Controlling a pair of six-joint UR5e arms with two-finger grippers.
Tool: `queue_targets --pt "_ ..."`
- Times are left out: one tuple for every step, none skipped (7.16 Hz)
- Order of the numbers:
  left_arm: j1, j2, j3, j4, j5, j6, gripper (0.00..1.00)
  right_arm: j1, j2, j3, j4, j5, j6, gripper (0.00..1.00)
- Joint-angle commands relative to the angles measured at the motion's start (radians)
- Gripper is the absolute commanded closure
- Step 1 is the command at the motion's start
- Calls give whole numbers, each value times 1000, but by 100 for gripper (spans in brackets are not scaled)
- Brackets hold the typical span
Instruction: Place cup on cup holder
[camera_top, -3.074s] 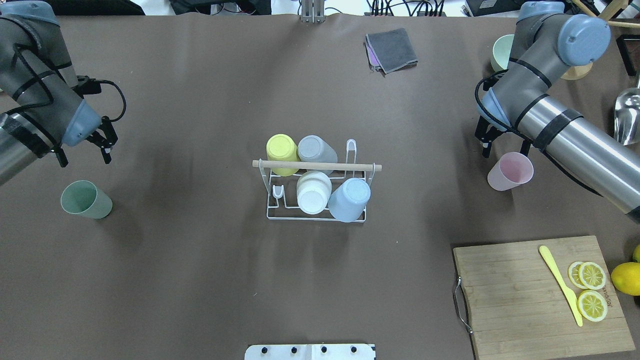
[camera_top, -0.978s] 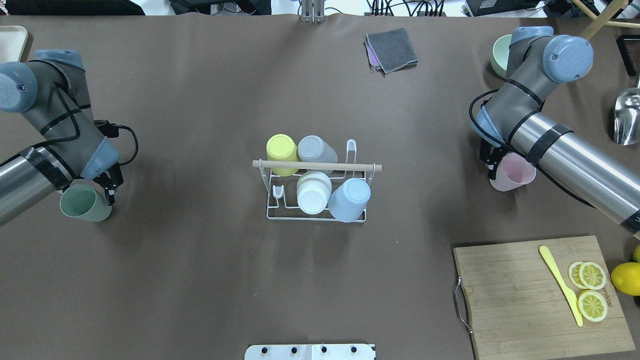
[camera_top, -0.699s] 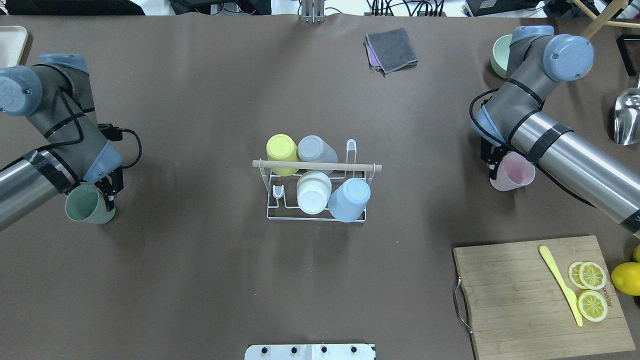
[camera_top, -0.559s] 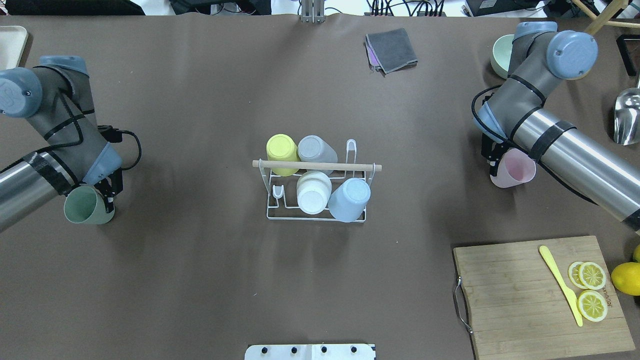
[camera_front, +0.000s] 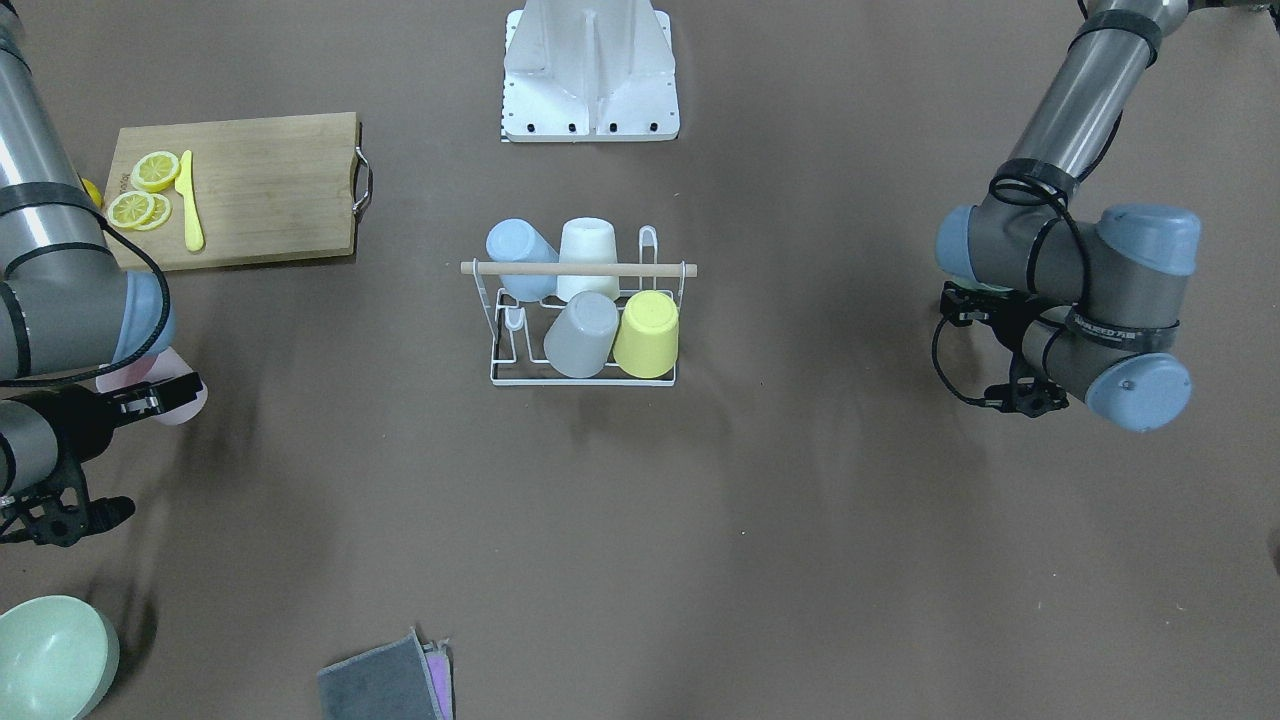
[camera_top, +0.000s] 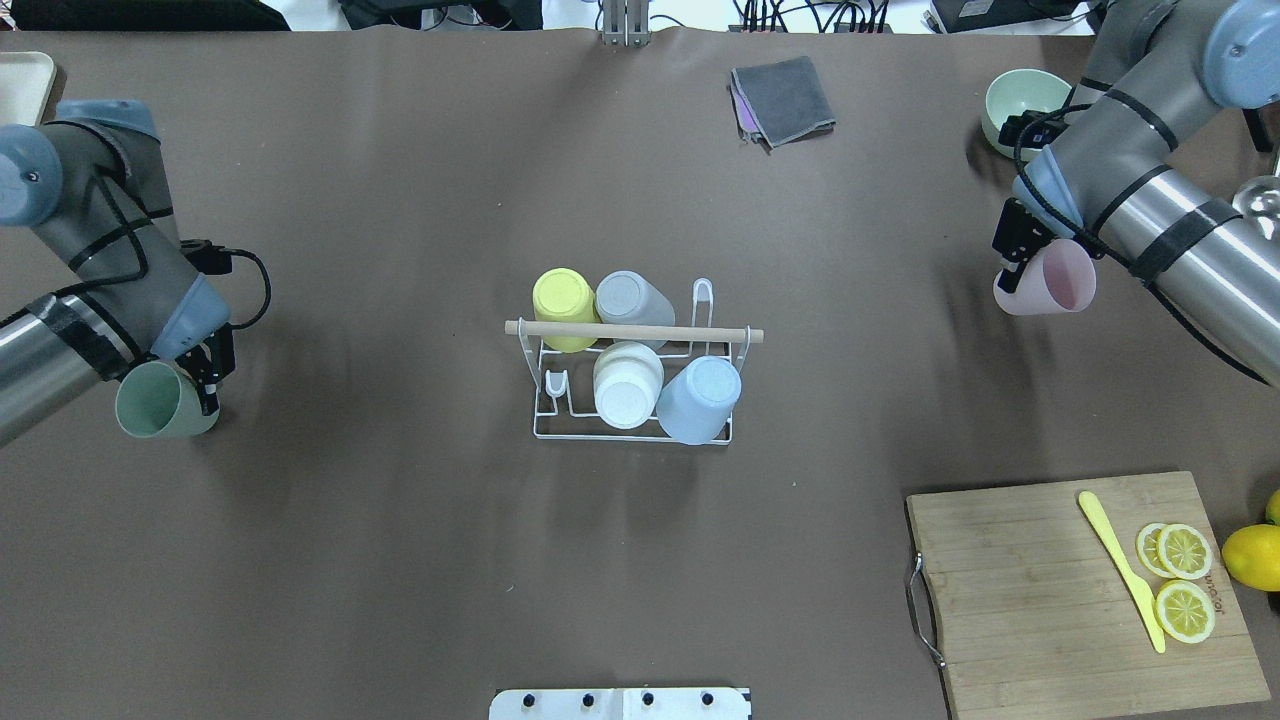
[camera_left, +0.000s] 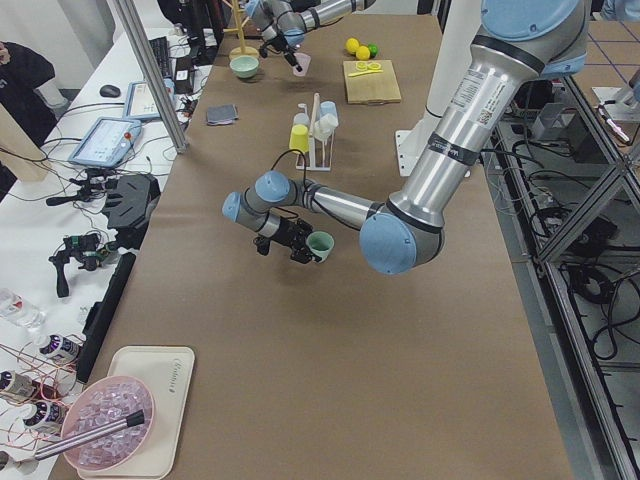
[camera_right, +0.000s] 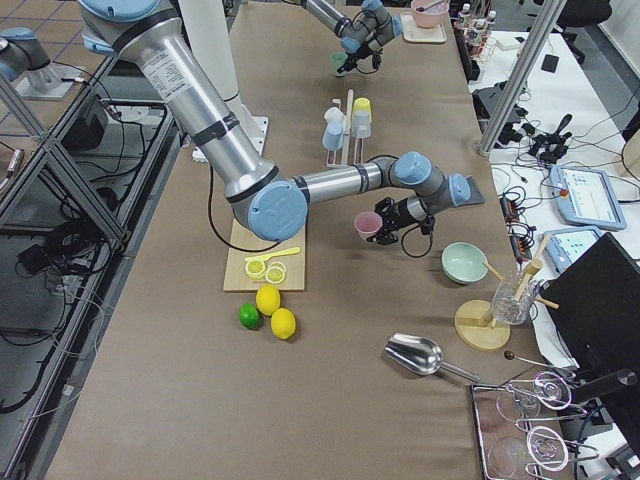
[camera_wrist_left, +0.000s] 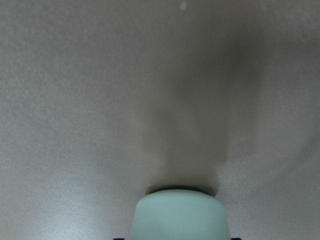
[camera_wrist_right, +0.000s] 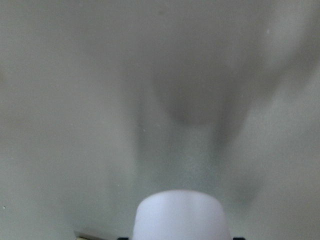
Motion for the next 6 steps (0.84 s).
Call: queue_targets --pt "-136 -8 -86 -5 1 0 100 39 -67 48 330 103 -13 66" --pt "-170 -23 -89 -66 0 -5 100 45 -87 43 509 195 -7 67" --pt "-197 -26 -86 -162 1 -26 100 54 -89 39 625 249 -13 67" --pt "-211 -26 -88 -282 1 -102 100 70 -93 34 760 313 -18 66" --pt "-228 -20 -86 -518 1 -261 100 103 -92 31 834 396 -18 66" --pt "-234 9 -59 -877 8 -493 100 117 -86 32 855 529 -62 65"
